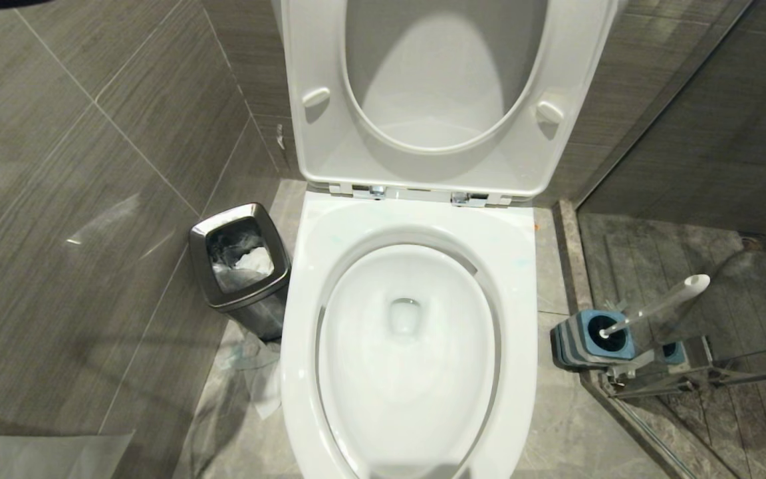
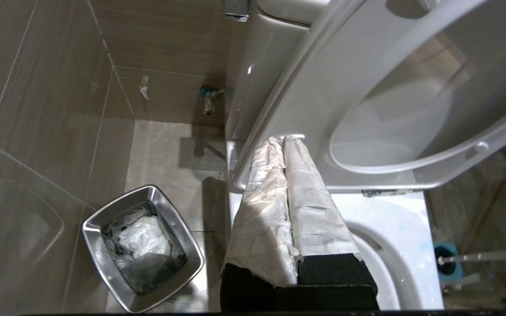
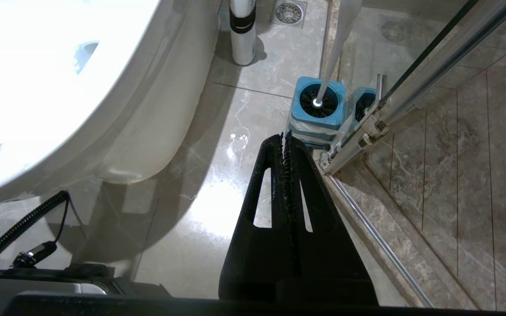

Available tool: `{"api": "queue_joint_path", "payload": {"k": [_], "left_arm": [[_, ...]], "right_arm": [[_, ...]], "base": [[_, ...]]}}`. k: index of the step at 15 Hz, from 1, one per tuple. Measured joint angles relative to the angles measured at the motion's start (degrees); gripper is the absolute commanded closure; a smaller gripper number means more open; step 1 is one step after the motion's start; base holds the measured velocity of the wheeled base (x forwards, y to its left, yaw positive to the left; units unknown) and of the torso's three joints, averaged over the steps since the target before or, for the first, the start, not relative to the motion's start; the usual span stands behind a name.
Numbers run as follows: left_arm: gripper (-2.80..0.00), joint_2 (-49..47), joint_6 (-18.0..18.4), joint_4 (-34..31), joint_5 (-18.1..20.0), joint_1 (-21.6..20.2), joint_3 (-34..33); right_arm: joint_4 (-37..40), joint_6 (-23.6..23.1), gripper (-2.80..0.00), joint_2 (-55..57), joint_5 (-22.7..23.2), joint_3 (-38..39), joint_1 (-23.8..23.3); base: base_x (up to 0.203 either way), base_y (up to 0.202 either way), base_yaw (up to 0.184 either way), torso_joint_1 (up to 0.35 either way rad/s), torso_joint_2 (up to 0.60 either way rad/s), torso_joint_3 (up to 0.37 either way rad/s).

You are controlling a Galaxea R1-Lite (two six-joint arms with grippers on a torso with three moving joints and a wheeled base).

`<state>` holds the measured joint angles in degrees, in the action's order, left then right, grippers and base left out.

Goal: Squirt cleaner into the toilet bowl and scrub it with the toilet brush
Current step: Close the toilet lid

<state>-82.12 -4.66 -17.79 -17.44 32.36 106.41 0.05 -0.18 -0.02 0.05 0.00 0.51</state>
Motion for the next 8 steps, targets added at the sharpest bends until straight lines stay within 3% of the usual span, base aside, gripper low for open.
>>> {"api": "queue_joint_path", "payload": {"k": [2,6,8], "left_arm": [[0.0,-0.1,-3.6,5.4,1.0,-1.3,-2.2],[0.0,-3.1,-9.0,12.6,7.2,-4.8,-3.8],[0.0,-5.3,-9.8,15.9,11.7,-7.8,-4.8]], "right_arm": [[0.0,0.0,0.0,0.0,0.0,0.0,0.0],[0.0,0.0,0.0,0.0,0.0,0.0,0.0],[0.0,0.0,0.0,0.0,0.0,0.0,0.0]], "base": [[0.0,0.0,0.0,0.0,0.0,0.0],[0.0,0.0,0.0,0.0,0.0,0.0],[0.0,0.0,0.0,0.0,0.0,0.0]]}}
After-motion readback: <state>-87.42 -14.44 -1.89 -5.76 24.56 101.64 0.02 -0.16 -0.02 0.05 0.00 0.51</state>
